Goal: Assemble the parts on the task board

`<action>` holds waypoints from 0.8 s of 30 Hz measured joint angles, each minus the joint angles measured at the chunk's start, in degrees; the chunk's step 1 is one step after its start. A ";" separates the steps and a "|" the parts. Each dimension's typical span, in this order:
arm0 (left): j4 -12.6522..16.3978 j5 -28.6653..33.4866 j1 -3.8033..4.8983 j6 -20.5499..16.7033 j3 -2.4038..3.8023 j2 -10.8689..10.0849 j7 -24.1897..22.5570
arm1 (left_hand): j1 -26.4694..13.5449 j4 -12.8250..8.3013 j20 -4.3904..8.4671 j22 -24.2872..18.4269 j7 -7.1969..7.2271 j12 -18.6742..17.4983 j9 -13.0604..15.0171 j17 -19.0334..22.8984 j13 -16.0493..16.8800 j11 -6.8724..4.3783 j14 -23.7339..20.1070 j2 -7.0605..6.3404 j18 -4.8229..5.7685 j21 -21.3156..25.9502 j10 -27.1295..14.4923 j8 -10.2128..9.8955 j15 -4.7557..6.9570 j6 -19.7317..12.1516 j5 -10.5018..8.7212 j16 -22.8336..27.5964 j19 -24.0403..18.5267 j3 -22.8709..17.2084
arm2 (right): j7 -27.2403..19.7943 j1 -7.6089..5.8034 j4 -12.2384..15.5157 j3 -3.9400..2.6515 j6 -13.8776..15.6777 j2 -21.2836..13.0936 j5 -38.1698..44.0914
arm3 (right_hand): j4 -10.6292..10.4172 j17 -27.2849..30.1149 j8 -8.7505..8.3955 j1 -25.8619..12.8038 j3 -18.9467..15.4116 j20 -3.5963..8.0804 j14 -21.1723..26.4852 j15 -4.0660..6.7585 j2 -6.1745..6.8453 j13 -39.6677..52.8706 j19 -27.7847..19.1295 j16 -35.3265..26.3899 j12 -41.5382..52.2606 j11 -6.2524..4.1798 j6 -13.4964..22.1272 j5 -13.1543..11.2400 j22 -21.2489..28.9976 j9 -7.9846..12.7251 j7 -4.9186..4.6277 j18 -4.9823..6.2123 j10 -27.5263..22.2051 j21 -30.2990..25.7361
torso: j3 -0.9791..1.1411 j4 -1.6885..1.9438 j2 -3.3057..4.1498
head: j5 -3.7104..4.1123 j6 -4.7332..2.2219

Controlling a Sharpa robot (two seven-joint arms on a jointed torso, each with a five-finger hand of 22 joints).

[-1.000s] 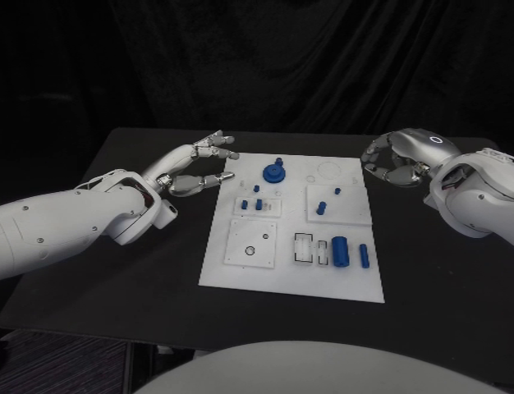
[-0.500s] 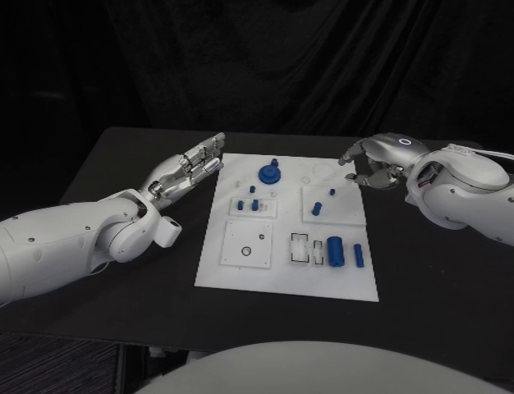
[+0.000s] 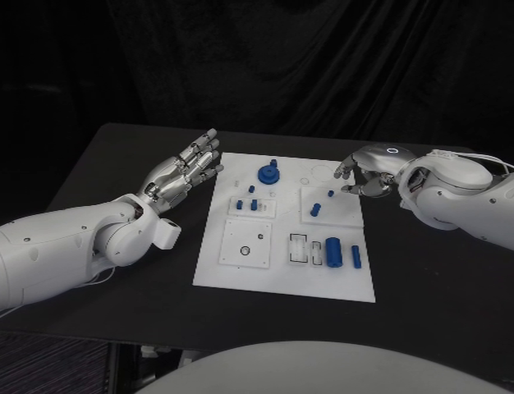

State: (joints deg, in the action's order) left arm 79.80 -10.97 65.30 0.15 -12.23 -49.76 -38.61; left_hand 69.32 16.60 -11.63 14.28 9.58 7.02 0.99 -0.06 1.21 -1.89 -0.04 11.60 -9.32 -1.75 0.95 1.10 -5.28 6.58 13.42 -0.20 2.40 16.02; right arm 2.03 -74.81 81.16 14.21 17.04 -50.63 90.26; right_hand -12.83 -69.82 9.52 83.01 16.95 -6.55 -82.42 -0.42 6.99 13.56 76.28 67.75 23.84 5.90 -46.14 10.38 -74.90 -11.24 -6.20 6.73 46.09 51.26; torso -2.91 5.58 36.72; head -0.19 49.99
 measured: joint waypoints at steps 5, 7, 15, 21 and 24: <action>-0.01 0.73 -0.21 0.41 -0.02 0.10 -0.04 | 0.65 0.16 -0.80 -0.12 -0.59 0.35 0.07 -0.01 0.00 1.29 0.03 0.65 0.01 0.00 0.08 0.00 -0.50 0.59 0.86 0.00 -0.20 0.16 | -0.33 0.44 -1.58 0.00 -0.29 0.79 0.11 | 0.12 0.02 0.00 0.00 -0.12 0.00 0.00 0.00 0.00 -0.19 0.00 0.23 0.13 -0.02 -0.20 0.00 0.00 0.06 0.20 0.00 0.85 0.00 | -0.41 0.13 -0.09 | 0.48 0.00; -0.09 0.91 -0.34 0.57 -0.01 0.19 -0.07 | 0.83 0.16 -1.45 -0.22 -0.75 0.35 0.06 -0.01 0.00 1.76 -0.01 0.83 0.01 0.00 0.09 0.00 -0.58 0.75 1.59 0.00 0.04 0.16 | -0.42 0.57 -2.14 0.00 -0.42 1.19 0.15 | 0.12 0.09 0.00 0.00 -0.12 0.00 0.00 0.00 0.00 -0.19 0.00 0.23 0.24 -0.05 -0.40 0.00 0.00 0.08 -0.01 0.00 1.14 0.00 | -0.44 0.14 -0.11 | 0.55 0.00; -0.30 1.33 -1.11 1.23 0.00 0.39 -0.12 | 3.30 0.14 -2.36 -0.58 -1.50 1.04 0.13 -0.03 0.07 2.66 0.10 1.20 0.02 0.00 0.19 0.00 -1.32 1.11 4.75 0.00 0.25 0.13 | -0.61 1.28 -3.42 0.00 -1.18 2.39 0.23 | 0.12 0.35 -0.22 0.32 -0.12 -0.12 0.00 0.00 -0.32 -0.60 0.12 0.22 0.23 -0.06 -0.61 1.60 0.00 0.25 0.20 0.00 1.55 0.00 | -0.37 0.10 -0.11 | 0.80 0.00; -0.48 1.43 -1.31 1.60 0.00 0.42 -0.14 | 4.22 -0.17 -2.83 -0.67 -1.82 1.44 0.12 -0.03 0.14 3.28 0.17 1.35 0.02 0.00 0.33 0.00 -2.02 1.43 5.81 0.00 0.20 -0.18 | -0.69 1.80 -3.77 0.01 -1.73 2.89 0.26 | 0.12 0.54 -0.49 0.37 -0.12 -0.21 0.21 -0.21 -0.38 -0.87 0.20 0.22 0.23 -0.07 -0.82 2.49 0.00 0.31 -0.01 0.00 1.93 -0.31 | -0.34 0.04 -0.11 | 0.71 0.00; -0.58 1.48 -1.42 1.86 0.00 0.42 -0.15 | 4.94 -0.17 -3.15 -0.73 -2.12 1.80 0.19 -0.04 0.13 3.57 0.07 1.32 0.02 0.00 0.50 0.00 -2.51 1.73 6.67 0.00 0.51 -0.18 | -0.73 2.04 -3.91 0.01 -1.96 3.08 0.27 | 0.28 0.62 -0.49 0.37 0.04 -0.21 0.21 -0.21 -0.38 -0.96 0.20 0.22 0.23 -0.07 -0.97 2.74 -0.01 0.31 0.15 0.00 1.93 -0.31 | -0.33 -0.03 -0.11 | 0.58 0.00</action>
State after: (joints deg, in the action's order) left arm 79.22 -9.50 63.89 2.01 -12.24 -49.34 -38.77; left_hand 74.26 16.43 -14.77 13.56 7.46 8.82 1.18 -0.09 1.34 1.68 0.03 12.92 -9.31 -1.75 1.45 1.10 -7.79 8.30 20.10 -0.21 2.92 15.85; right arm 1.30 -72.77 77.25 14.22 15.09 -47.55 90.53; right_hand -12.55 -69.19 9.04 83.39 16.99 -6.76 -82.20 -0.63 6.62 12.60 76.49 67.97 24.07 5.83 -47.12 13.13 -74.91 -10.93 -6.05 6.73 48.02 50.95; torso -3.24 5.55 36.61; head 0.38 49.99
